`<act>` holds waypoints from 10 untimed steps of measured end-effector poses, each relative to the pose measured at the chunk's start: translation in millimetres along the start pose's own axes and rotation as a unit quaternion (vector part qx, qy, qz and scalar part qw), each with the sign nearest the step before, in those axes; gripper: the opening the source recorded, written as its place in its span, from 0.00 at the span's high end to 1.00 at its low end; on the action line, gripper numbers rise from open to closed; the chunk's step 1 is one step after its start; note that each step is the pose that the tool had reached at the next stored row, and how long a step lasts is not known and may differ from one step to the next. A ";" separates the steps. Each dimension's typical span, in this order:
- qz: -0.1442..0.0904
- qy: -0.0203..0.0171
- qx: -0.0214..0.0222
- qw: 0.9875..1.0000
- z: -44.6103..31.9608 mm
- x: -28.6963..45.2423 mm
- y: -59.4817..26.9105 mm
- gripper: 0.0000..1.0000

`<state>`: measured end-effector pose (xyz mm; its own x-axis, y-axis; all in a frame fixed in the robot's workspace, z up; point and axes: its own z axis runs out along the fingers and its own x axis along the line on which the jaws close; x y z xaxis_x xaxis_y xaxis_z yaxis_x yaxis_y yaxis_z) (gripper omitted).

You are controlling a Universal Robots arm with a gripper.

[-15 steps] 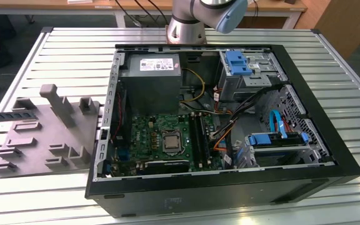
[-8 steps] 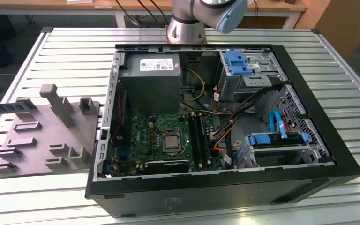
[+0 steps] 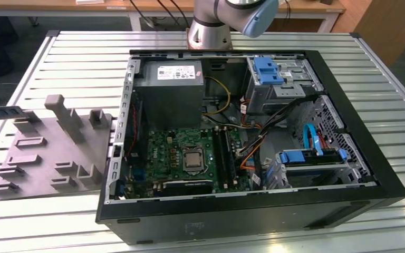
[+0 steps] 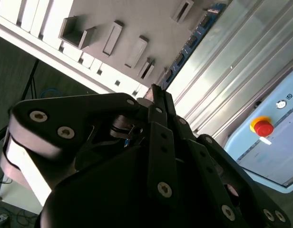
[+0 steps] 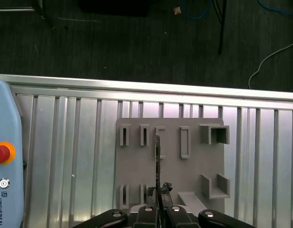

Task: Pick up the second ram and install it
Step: 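Pick up the second ram and move it above second insertion slot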

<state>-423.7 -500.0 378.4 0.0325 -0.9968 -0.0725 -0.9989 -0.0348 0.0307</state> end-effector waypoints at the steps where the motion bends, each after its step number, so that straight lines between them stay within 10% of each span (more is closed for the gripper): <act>1: 0.000 0.000 0.000 1.000 -2.8 -0.2 0.1 0.87; 10: 0.000 0.000 0.000 1.000 -29.3 -2.1 0.9 0.87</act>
<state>-423.7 -500.0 407.8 0.0325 -0.9968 -0.0733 -0.9989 -0.0348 0.0306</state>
